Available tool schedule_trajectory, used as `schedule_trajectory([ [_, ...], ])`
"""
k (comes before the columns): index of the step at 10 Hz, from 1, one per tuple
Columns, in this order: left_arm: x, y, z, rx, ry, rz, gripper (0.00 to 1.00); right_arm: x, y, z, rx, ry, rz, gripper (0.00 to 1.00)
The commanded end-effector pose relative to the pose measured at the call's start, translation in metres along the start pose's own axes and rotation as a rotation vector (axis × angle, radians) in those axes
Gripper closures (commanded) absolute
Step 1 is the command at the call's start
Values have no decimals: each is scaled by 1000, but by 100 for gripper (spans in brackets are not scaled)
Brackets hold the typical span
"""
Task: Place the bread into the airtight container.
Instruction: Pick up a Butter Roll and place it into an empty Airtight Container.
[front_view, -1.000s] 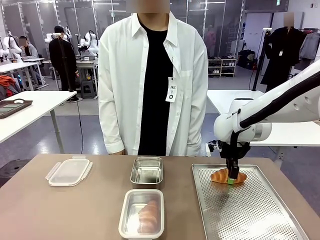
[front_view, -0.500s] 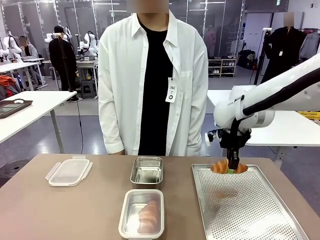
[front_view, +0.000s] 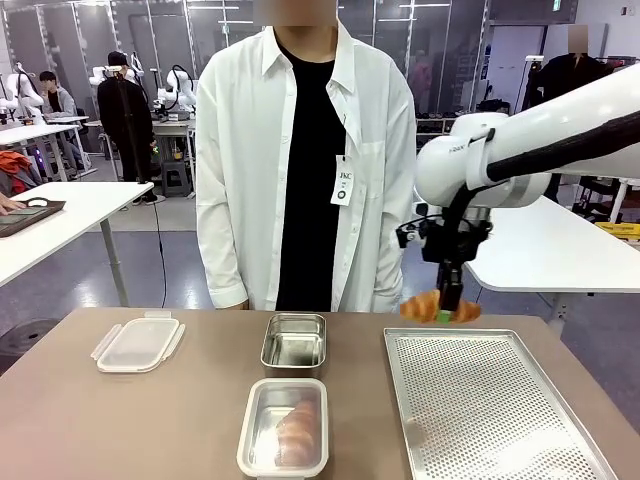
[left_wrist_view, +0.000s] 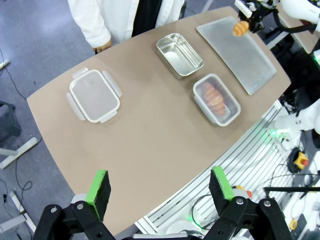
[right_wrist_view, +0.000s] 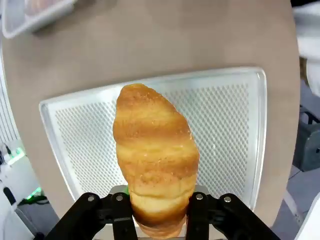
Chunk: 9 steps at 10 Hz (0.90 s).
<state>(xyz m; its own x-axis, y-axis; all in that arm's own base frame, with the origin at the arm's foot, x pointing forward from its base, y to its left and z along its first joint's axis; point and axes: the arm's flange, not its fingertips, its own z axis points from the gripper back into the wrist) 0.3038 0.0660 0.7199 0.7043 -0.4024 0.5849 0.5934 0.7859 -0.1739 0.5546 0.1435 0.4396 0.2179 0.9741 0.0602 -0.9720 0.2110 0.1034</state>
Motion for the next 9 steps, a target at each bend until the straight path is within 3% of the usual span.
schedule_trajectory([
  [1,0,-1,1,-8,1,-15,0,43,14,-9,-16,-23,-36,68],
  [6,0,-1,1,-8,1,-15,0,179,51,-45,-48,4,-32,68],
  [9,0,-1,1,-8,1,-15,0,221,55,-59,-35,-18,-42,68],
])
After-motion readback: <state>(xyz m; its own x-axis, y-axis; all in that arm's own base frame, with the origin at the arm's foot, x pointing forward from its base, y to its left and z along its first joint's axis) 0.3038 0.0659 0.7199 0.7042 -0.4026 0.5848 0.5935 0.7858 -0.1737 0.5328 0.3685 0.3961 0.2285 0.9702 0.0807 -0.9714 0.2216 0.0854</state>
